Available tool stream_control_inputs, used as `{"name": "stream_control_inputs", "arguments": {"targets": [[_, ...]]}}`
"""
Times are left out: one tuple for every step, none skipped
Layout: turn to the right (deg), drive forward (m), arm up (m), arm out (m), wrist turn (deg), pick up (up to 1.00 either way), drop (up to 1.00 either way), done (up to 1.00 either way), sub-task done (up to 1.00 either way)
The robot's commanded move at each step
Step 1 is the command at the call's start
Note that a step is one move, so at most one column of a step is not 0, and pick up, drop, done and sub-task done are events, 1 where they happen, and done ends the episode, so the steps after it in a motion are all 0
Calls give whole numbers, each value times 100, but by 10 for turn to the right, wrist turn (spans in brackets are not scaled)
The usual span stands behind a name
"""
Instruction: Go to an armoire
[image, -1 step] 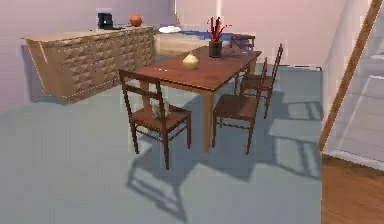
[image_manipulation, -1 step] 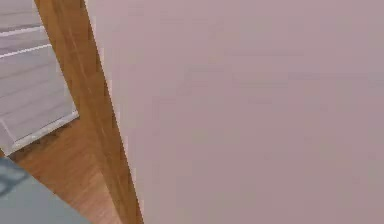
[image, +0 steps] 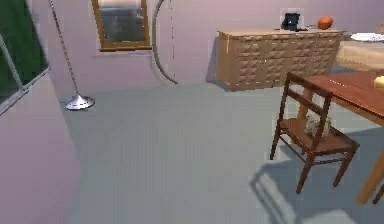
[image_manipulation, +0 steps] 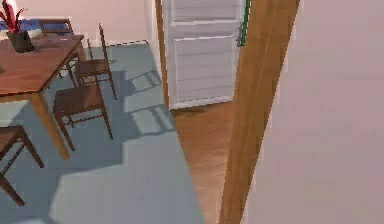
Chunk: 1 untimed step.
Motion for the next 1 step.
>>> {"name": "stream_control_inputs", "arguments": {"targets": [[0, 30, 0, 0, 0, 0, 0, 0, 0]]}}
